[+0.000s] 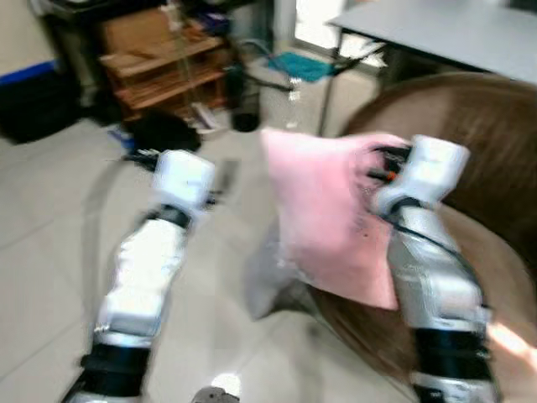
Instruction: Move the pillow to the sofa from floor
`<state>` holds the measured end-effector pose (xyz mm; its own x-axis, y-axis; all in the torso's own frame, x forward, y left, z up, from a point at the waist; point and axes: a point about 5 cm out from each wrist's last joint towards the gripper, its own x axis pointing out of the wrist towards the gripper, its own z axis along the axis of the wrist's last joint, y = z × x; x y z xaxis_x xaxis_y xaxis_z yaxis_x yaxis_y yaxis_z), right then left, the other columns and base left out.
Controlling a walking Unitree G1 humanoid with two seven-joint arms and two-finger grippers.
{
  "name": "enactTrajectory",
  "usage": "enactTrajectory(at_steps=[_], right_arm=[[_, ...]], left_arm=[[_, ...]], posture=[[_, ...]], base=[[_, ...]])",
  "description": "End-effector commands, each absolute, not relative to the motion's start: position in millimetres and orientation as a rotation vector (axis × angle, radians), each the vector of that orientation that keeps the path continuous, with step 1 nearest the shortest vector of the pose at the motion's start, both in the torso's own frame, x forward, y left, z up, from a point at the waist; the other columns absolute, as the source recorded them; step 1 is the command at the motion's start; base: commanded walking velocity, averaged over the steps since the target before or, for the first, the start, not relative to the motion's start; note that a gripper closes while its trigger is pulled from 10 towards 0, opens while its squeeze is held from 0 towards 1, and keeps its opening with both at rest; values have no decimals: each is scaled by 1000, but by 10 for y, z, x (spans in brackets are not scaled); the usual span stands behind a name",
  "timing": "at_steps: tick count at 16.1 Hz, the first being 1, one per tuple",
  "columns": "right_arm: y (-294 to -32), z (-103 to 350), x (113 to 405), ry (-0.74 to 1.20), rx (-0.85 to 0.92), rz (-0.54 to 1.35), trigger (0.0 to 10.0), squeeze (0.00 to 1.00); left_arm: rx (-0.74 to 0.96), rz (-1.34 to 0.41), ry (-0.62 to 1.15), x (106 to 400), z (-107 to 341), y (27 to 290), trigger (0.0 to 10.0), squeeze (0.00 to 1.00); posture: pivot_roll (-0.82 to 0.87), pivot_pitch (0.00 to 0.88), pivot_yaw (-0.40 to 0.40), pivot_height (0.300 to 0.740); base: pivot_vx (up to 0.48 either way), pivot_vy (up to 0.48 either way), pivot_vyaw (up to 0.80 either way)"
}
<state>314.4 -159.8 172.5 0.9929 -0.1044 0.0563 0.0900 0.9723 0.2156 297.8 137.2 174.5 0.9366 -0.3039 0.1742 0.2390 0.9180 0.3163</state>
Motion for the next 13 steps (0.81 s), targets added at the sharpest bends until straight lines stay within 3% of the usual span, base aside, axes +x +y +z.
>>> enactTrajectory(at_steps=[1, 7, 10, 13], right_arm=[[-1534, 1815, 3157, -98, 215, -87, 10000, 0], [-1587, 1752, 3166, -73, 209, -129, 10000, 0], [-1562, 1732, 3172, -65, 208, -127, 10000, 0], [-1519, 1672, 3191, -36, 183, -97, 10000, 0]], left_arm=[[294, -246, -198, 2987, 1735, 1479, 10000, 0], [300, -273, -200, 3002, 1741, 1471, 10000, 0], [296, -275, -198, 3004, 1741, 1476, 10000, 0], [294, -272, -199, 3007, 1744, 1485, 10000, 0]], posture=[[-3, 0, 8, 740], [0, 0, 9, 740], [2, 0, 8, 740], [5, 0, 8, 740]], base=[[0, 0, -800], [0, 0, -800], [272, 0, -800], [296, 0, 0]])
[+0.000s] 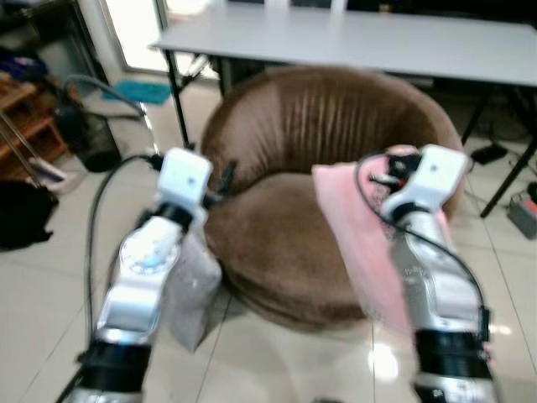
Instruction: Move the pillow to the sofa from floor
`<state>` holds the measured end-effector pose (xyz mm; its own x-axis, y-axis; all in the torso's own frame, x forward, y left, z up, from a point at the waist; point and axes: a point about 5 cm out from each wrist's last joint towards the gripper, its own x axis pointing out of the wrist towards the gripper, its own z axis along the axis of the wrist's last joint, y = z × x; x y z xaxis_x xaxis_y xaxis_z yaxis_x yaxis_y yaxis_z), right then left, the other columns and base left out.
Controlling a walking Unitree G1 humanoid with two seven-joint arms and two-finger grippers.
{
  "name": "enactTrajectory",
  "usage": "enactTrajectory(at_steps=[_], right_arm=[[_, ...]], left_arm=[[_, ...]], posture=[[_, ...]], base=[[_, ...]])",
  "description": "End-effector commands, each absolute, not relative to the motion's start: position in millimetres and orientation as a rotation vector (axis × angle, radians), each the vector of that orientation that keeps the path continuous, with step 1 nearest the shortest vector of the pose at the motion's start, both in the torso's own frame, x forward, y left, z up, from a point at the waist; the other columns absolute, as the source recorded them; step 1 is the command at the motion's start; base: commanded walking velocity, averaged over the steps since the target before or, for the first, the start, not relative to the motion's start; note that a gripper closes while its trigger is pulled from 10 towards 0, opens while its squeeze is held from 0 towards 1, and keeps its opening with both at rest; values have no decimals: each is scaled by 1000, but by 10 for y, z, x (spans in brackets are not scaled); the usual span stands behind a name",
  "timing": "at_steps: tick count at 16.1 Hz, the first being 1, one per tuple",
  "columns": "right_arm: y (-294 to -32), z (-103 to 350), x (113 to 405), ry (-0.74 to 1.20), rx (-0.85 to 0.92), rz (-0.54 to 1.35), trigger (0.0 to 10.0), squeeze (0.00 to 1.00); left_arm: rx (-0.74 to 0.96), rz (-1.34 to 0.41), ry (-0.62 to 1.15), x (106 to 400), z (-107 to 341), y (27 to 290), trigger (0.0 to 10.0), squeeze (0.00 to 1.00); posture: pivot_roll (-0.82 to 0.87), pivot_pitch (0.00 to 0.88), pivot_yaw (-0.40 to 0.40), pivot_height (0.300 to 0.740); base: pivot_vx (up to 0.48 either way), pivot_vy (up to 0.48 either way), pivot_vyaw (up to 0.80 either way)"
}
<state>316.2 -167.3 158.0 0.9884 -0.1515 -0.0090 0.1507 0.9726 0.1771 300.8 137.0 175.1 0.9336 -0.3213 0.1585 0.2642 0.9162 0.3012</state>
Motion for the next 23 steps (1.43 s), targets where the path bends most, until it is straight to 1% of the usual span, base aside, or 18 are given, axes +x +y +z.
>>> enactTrajectory(at_steps=[1, 4, 7, 11, 23], right_arm=[[-1511, 1659, 3192, -28, 185, -96, 10000, 0], [-1492, 1649, 3189, -30, 202, -97, 10000, 0], [-1535, 1645, 3188, -35, 230, -123, 10000, 0], [-1528, 1630, 3192, -29, 225, -120, 10000, 0], [-1552, 1586, 3177, -9, 212, -136, 10000, 0]], left_arm=[[294, -273, -199, 3008, 1744, 1486, 10000, 0], [299, -274, -198, 3011, 1746, 1496, 10000, 0], [307, -286, -193, 3013, 1734, 1486, 10000, 0], [311, -305, -186, 3009, 1716, 1468, 10000, 0], [319, -329, -177, 2997, 1700, 1462, 10000, 0]], posture=[[5, 0, 8, 740], [9, 0, 10, 740], [9, 0, 11, 740], [10, 0, 12, 740], [13, 0, 17, 740]], base=[[296, 0, 0], [298, 0, 0], [298, 0, 0], [297, 0, -741], [287, 0, 0]])
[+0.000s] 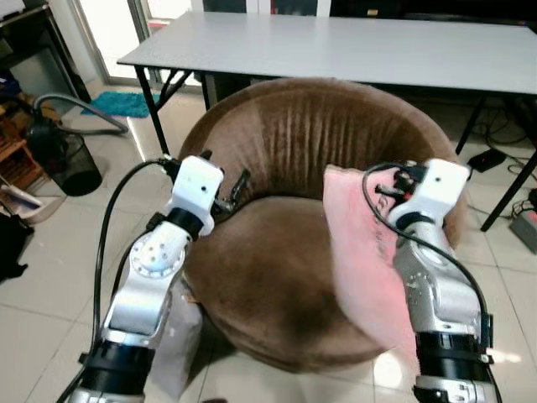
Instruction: Move the pillow to the sofa from floor
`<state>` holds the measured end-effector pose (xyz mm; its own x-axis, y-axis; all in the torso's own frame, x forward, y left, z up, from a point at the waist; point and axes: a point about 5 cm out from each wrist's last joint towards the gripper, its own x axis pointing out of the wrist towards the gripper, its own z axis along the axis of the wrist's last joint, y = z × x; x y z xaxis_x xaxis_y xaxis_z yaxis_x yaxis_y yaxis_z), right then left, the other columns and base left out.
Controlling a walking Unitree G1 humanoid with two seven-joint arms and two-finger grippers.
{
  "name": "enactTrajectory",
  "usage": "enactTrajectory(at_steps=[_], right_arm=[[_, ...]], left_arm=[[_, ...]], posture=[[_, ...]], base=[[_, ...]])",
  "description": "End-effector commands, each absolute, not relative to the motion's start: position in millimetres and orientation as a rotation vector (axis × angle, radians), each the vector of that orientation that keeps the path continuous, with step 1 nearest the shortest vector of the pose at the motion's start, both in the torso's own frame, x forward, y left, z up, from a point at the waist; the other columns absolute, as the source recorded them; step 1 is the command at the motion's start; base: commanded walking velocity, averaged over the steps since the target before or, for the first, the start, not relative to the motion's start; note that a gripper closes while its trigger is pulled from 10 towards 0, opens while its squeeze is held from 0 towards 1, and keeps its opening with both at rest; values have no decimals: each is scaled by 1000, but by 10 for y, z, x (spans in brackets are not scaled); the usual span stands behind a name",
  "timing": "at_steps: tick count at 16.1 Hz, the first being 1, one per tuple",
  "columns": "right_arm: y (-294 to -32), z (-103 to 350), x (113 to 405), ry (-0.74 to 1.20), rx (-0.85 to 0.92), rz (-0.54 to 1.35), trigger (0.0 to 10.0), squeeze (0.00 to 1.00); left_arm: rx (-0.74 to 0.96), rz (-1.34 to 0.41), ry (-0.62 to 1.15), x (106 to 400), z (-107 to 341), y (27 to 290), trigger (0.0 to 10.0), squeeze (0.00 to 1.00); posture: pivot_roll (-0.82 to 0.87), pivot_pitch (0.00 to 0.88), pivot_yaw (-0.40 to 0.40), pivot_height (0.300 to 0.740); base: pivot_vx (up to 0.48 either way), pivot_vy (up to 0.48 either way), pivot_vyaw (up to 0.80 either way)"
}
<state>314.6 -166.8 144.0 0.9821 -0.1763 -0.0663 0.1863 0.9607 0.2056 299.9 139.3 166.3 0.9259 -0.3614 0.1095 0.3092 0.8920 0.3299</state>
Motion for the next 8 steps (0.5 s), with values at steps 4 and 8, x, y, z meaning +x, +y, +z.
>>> enactTrajectory(at_steps=[4, 8], right_arm=[[-1565, 1595, 3181, -9, 198, -116, 10000, 0], [-1543, 1598, 3178, 1, 189, -71, 10000, 0]], left_arm=[[318, -335, -172, 2989, 1693, 1462, 10000, 0], [316, -339, -167, 2978, 1687, 1466, 10000, 0]], posture=[[12, 0, 17, 740], [12, 0, 18, 740]], base=[[281, 0, 0], [279, 0, 0]])
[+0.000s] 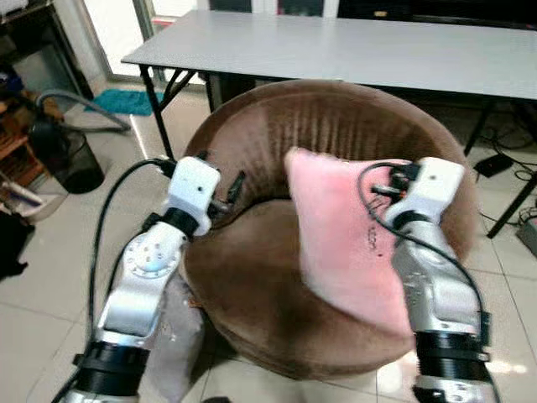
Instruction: Move the pillow to the sofa from floor
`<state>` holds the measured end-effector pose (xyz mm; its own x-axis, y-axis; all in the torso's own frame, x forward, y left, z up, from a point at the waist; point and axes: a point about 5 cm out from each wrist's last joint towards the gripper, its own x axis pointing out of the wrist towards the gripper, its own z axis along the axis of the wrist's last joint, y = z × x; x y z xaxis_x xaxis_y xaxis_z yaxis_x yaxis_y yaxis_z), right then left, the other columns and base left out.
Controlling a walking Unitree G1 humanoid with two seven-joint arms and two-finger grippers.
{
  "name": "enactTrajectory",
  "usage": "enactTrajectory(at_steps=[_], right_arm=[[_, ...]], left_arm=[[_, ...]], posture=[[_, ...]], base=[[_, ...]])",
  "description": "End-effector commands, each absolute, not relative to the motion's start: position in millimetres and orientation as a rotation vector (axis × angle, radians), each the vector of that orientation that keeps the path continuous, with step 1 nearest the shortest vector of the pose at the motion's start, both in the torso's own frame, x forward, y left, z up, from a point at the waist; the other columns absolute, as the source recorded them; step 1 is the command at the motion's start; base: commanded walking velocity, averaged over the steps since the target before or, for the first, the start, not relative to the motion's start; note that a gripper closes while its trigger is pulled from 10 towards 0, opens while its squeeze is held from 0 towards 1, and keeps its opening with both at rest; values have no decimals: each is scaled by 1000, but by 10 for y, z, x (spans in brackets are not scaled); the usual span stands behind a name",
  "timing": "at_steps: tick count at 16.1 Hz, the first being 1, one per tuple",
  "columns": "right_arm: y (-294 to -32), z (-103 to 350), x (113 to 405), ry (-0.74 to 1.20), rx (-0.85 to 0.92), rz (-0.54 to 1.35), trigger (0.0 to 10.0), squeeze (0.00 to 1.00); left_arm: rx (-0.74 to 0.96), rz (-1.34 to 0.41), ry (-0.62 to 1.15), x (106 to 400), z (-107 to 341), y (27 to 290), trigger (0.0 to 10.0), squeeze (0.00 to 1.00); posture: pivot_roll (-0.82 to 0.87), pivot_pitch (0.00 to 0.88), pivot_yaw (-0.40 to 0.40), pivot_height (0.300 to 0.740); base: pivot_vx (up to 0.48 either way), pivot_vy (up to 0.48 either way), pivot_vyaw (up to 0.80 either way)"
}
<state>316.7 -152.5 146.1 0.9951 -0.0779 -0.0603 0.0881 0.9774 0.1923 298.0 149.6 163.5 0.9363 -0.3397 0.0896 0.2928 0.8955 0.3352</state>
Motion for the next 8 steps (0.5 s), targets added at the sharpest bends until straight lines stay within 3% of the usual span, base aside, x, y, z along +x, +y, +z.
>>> enactTrajectory(at_steps=[1, 8], right_arm=[[-1549, 1605, 3174, 1, 186, -60, 10000, 0], [-1527, 1623, 3158, 16, 178, 0, 10000, 0]], left_arm=[[315, -341, -164, 2975, 1684, 1468, 10000, 0], [308, -366, -140, 2924, 1655, 1457, 10000, 0]], posture=[[10, 0, 20, 740], [7, 50, 27, 740]], base=[[277, 0, 0], [277, 0, 0]])
